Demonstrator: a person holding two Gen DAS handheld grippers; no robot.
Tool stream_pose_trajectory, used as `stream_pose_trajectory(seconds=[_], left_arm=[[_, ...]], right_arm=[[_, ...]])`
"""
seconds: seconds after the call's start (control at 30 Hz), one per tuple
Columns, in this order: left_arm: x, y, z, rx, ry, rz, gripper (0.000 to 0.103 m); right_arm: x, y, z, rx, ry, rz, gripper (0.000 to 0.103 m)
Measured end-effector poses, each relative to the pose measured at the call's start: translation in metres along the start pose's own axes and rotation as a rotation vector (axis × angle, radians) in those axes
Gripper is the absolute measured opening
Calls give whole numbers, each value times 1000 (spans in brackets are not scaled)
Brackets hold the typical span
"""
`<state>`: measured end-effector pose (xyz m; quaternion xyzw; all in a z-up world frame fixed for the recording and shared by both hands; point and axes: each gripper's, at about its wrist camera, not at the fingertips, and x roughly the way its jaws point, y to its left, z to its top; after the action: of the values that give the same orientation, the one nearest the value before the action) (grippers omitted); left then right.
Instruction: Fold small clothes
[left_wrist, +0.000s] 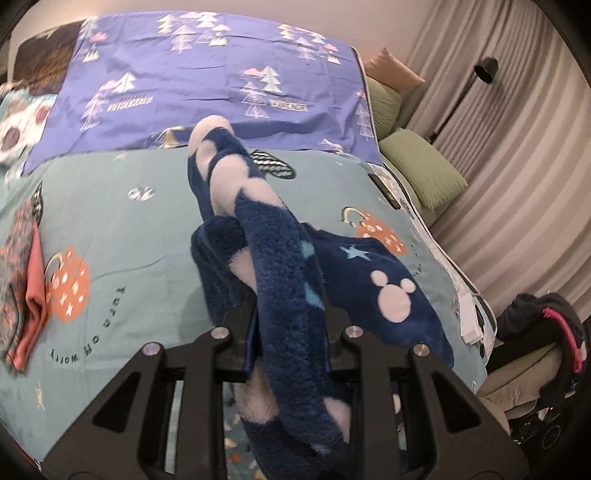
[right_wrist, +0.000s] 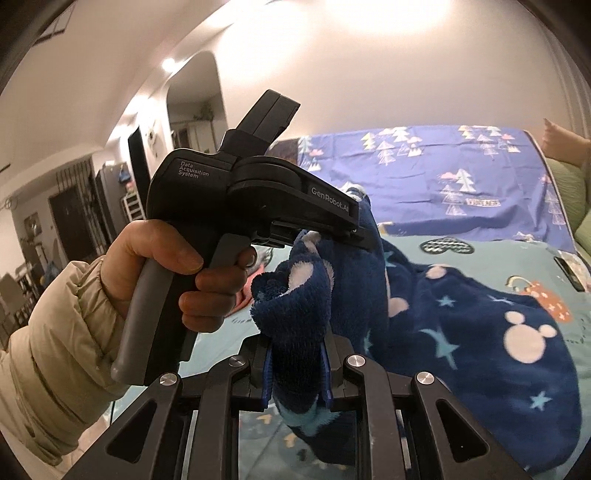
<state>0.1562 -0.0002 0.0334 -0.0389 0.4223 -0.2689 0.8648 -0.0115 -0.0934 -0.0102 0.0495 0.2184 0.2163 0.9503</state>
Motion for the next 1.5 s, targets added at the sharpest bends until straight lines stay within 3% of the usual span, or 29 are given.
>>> stream_pose_trajectory(seconds=[0.33, 0.63, 0.87, 1.13, 1.3, 1.37, 1.5], left_arm=[[20, -86, 19, 110, 20, 37, 27], [75, -175, 30, 220, 125, 67, 27], [126, -229, 12, 327, 230, 86, 28], [166, -247, -14, 404, 315, 142, 37], [166, -250, -22, 433, 301, 129, 48], [162, -250, -22, 423, 280, 113, 49], [130, -244, -14, 344, 221, -1, 49]], right_arm=[[-49, -57, 3, 104, -117, -37, 18], [-94, -121, -8, 269, -191, -104, 17], [-123, -173, -34, 441, -180, -129, 16], [-124, -197, -70, 571, -100, -126, 16], [-119, -206, -90, 646, -58, -95, 16], [-119, -209, -94, 673, -49, -80, 16], [-119, -212, -99, 697, -28, -92, 18]])
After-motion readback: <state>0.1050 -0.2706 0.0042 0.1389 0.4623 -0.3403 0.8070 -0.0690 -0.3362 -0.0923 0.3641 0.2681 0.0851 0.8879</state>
